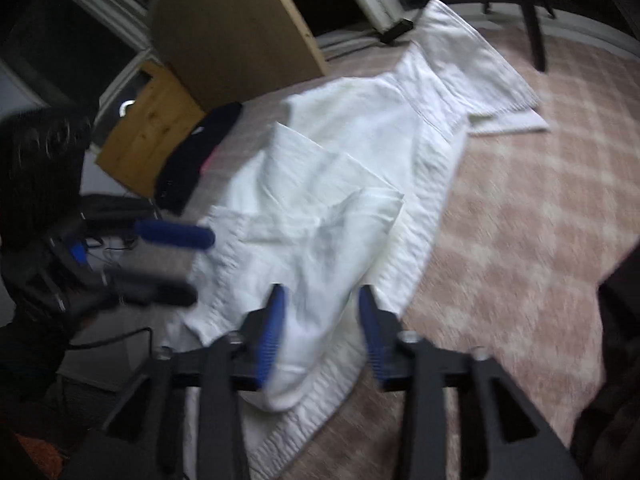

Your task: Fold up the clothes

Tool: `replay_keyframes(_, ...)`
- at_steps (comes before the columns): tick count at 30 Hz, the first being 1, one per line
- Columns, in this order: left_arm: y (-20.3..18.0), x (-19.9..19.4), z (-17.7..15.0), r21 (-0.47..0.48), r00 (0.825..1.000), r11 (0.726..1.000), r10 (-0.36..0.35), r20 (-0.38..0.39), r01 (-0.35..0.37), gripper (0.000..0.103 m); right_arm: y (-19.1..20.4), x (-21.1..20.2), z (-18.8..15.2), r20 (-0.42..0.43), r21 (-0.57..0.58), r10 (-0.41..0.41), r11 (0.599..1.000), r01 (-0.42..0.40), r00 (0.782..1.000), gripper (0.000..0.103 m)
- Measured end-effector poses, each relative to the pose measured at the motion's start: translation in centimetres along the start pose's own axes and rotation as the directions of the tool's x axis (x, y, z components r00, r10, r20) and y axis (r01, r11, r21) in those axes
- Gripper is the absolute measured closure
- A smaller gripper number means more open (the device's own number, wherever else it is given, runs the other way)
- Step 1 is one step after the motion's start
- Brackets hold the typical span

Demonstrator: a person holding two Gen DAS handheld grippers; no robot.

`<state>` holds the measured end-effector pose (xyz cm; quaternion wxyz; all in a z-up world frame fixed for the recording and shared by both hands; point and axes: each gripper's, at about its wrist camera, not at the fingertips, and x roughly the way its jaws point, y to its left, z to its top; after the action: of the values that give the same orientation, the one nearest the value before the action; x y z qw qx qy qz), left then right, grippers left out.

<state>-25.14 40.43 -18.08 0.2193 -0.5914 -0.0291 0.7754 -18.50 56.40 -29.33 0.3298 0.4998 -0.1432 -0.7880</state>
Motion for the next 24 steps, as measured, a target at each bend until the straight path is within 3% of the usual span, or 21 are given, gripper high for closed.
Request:
replay_keyframes(4,-2.4,2.1,2.5,0.041,0.997,0.997,0.070,-0.041,-0.069,0.054,-0.1,-0.3,-2.3,0.009,0.023,-0.011,1.000,0.011,1.000,0.060)
replay_keyframes(8,-3.9,4.6,4.0,0.069,0.982,0.987,0.155,-0.111,-0.148,0.051,1.1,-0.9,-3.3,0.053,-0.015,-0.009,1.000,0.010,0.999,0.064)
replay_keyframes(9,-4.1,5.3,4.2,0.078,0.976,0.983,0.177,-0.130,-0.168,0.051,1.5,-1.2,-3.5,0.069,-0.028,-0.006,1.000,0.008,0.998,0.076)
replay_keyframes(10,-4.3,6.0,4.3,0.088,0.968,0.978,0.200,-0.149,-0.189,0.049,1.8,-1.4,-3.7,0.086,-0.040,-0.002,0.999,0.005,0.996,0.080)
replay_keyframes(13,-4.6,8.0,4.4,0.114,0.939,0.962,0.267,-0.217,-0.247,0.041,2.9,-1.5,-3.8,0.118,-0.087,0.010,0.996,0.000,0.993,0.083)
replay_keyframes(15,-4.6,8.9,4.1,0.132,0.922,0.955,0.291,-0.256,-0.265,0.041,3.7,-1.4,-3.8,0.125,-0.109,0.018,0.994,-0.004,0.992,0.084)
replay_keyframes(18,-4.8,8.7,3.8,0.175,0.922,0.947,0.307,-0.236,-0.271,0.051,4.4,-1.2,-3.9,0.121,-0.126,0.036,0.992,-0.021,0.992,0.084)
replay_keyframes(20,-4.4,7.9,3.6,0.179,0.931,0.949,0.296,-0.215,-0.260,0.077,4.3,-1.6,-4.2,0.097,-0.116,0.053,0.992,-0.042,0.994,0.080)
replay_keyframes(22,-3.6,6.8,3.3,0.167,0.940,0.956,0.272,-0.205,-0.240,0.088,3.5,-3.1,-5.0,0.120,-0.098,0.073,0.993,-0.061,0.990,0.076)
replay_keyframes(24,-2.8,5.6,2.9,0.156,0.948,0.962,0.252,-0.193,-0.224,0.089,2.4,-4.1,-5.7,0.125,-0.093,0.054,0.995,-0.043,0.991,0.076)
